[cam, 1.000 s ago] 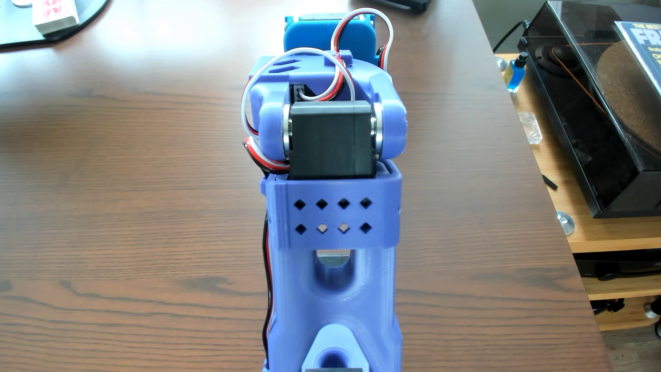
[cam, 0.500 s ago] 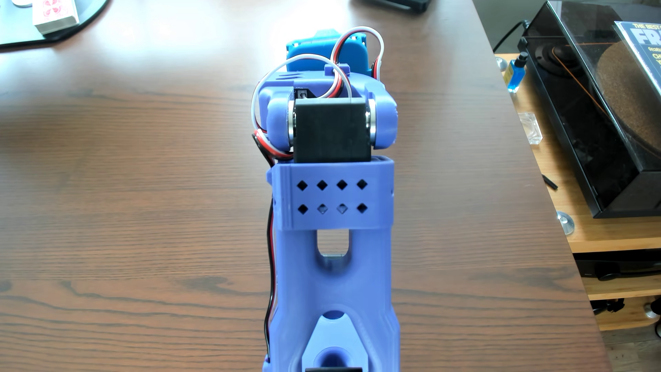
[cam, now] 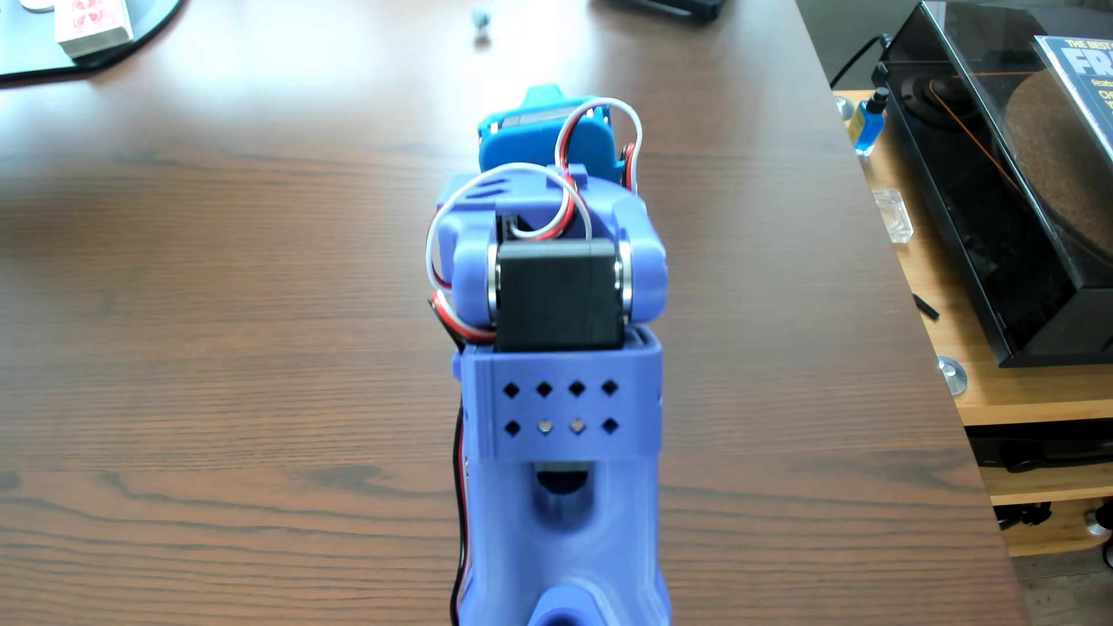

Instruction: Grab the blue dice

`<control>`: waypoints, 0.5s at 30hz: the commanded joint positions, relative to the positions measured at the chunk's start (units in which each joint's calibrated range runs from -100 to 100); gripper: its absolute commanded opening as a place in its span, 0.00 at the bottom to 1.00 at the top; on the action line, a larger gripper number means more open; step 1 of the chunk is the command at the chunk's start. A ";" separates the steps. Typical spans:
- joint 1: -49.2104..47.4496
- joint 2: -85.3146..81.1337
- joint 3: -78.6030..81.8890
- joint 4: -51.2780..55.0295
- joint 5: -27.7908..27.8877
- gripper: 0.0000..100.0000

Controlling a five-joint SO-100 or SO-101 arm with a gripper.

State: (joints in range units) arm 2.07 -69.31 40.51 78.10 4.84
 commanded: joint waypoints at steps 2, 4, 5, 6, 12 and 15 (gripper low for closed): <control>-0.19 -0.71 3.07 -1.35 0.16 0.01; -0.11 -0.80 4.61 -1.95 -0.05 0.02; 0.22 -0.80 5.69 -2.64 -0.10 0.02; 0.30 -0.80 6.78 -3.49 -0.16 0.02; 1.12 -0.80 19.16 -11.10 -3.10 0.02; 1.53 -0.80 25.85 -14.52 -3.57 0.02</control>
State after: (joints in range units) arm 3.05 -69.98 61.69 67.93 1.96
